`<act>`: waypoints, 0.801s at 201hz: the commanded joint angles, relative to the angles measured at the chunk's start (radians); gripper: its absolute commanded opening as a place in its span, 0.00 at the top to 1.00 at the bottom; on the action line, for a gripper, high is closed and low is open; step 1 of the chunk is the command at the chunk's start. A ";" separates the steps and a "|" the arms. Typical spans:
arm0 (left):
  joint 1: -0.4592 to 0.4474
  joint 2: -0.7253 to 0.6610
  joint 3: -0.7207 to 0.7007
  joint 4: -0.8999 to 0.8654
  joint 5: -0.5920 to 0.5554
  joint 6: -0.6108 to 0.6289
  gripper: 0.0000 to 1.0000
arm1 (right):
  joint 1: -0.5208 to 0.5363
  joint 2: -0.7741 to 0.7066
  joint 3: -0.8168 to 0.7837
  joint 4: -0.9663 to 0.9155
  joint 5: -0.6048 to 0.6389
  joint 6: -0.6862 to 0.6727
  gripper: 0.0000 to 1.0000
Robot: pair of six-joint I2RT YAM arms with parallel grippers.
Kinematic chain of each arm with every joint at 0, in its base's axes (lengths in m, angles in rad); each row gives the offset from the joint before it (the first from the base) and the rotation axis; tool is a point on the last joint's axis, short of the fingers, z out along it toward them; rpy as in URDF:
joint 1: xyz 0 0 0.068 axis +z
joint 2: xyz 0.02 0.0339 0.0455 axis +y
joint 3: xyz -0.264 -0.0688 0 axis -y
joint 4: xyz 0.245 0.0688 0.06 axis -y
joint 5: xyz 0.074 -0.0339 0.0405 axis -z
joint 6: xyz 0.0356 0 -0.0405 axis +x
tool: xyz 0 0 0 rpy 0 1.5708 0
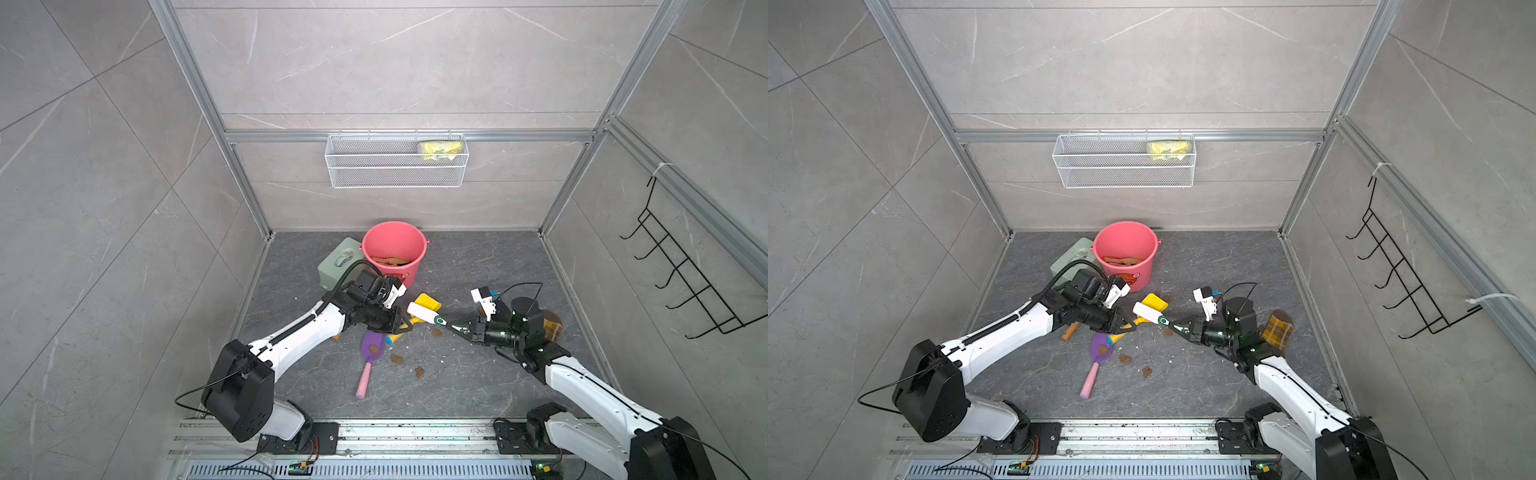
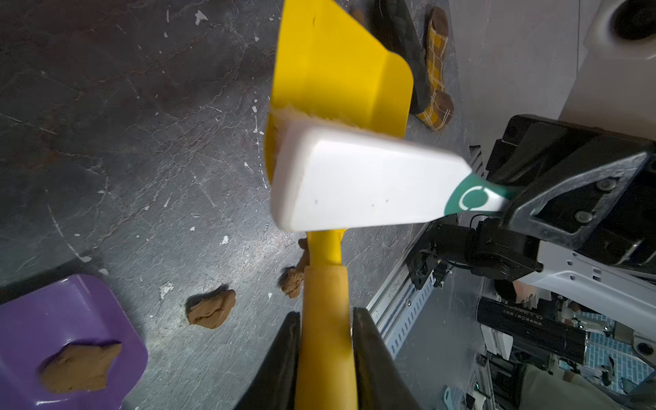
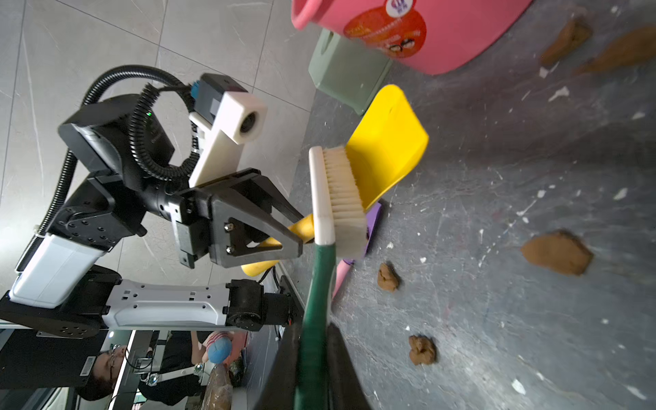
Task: Brush the soil off the hand trowel and place it into the bucket
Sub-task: Brush off the soil from the hand trowel.
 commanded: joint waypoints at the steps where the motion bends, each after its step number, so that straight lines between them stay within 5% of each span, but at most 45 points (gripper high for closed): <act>1: -0.004 -0.017 0.026 0.051 0.025 0.011 1.00 | -0.003 0.039 -0.003 0.027 0.036 -0.018 1.00; 61: -0.002 -0.056 -0.001 0.034 -0.013 0.017 1.00 | -0.217 0.032 0.097 -0.093 -0.034 -0.102 1.00; 102: 0.000 -0.032 0.004 0.051 -0.023 0.016 1.00 | -0.141 -0.034 0.050 0.036 -0.053 0.022 1.00; 161: 0.001 -0.029 0.022 0.071 -0.016 0.013 1.00 | -0.007 0.025 -0.023 0.078 0.028 0.014 1.00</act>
